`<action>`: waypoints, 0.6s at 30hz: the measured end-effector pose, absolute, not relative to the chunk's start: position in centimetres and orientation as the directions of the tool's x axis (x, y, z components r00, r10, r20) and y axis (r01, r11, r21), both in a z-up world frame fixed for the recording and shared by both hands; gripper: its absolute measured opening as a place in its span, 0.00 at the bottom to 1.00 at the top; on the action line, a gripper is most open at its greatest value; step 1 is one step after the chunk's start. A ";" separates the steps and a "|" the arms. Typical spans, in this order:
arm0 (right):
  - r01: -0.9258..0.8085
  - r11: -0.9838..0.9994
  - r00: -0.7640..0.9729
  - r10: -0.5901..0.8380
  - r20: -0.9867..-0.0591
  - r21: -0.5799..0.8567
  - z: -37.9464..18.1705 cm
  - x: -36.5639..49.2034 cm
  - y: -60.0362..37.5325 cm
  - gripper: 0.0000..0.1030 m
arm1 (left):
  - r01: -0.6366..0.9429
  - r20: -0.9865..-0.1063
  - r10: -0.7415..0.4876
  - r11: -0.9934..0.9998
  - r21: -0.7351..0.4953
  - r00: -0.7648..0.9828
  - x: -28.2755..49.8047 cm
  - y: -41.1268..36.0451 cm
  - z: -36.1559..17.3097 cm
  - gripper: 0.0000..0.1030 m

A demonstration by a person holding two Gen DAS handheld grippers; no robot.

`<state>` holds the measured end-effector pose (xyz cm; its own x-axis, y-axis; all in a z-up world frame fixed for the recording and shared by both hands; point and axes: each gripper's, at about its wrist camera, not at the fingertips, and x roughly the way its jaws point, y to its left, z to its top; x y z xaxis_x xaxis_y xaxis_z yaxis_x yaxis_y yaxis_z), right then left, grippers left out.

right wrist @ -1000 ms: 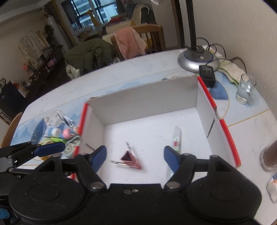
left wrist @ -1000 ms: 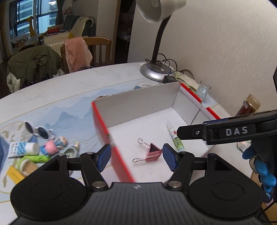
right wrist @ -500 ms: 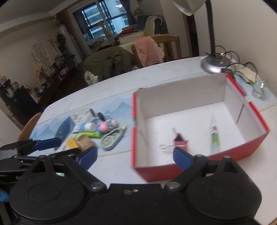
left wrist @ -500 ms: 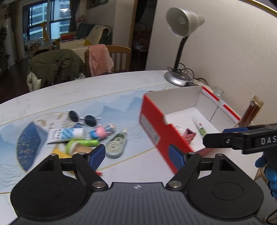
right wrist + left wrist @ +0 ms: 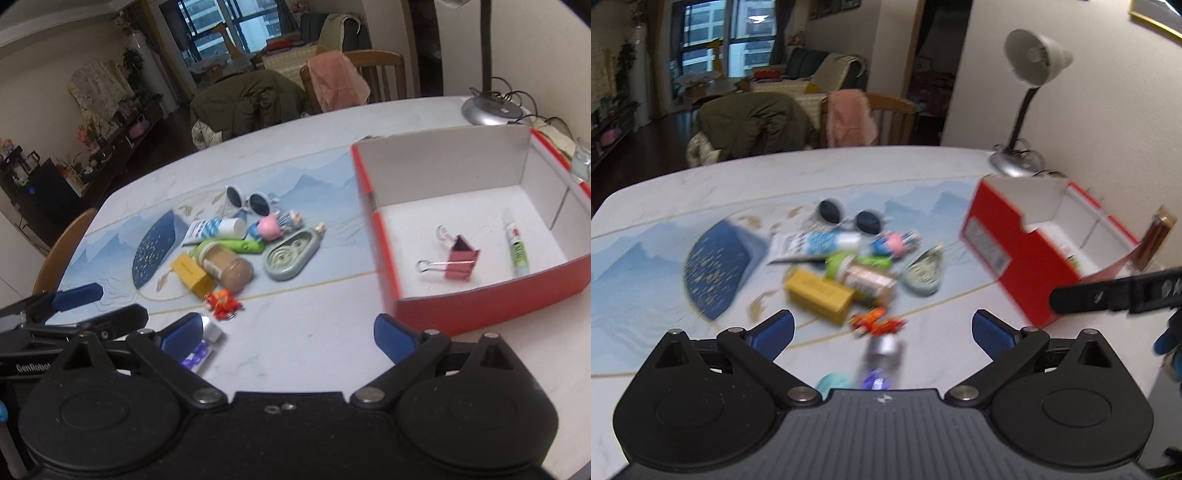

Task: Organize rigid objects
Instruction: 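Withdraw both grippers from the box back toward the mat, then grasp the clear jar of blue beads with the right gripper while the left grasps the teal eraser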

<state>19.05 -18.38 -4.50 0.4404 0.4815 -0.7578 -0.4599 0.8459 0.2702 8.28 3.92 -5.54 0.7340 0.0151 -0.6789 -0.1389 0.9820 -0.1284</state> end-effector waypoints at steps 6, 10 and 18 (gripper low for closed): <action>-0.446 0.841 0.374 0.486 -0.790 0.307 -6.2 19.2 -15.0 0.96 | -0.217 -0.708 0.052 0.965 -0.145 0.704 6.6 6.8 -9.0 1.00; -0.468 0.831 0.343 0.485 -0.805 0.301 -7.4 19.2 -12.5 0.95 | -0.236 -0.710 0.061 0.960 -0.151 0.701 6.1 7.9 -10.8 1.00; -0.459 0.837 0.279 0.453 -0.847 0.297 -10.2 20.3 -8.3 0.89 | -0.233 -0.731 0.065 0.964 -0.131 0.679 6.7 8.5 -13.7 1.00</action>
<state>20.32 -8.30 -10.24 0.2791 0.4531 -0.8466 -0.4593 0.8373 0.2967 6.70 8.49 -13.72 0.6788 0.0650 -0.7314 -0.2335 0.9635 -0.1310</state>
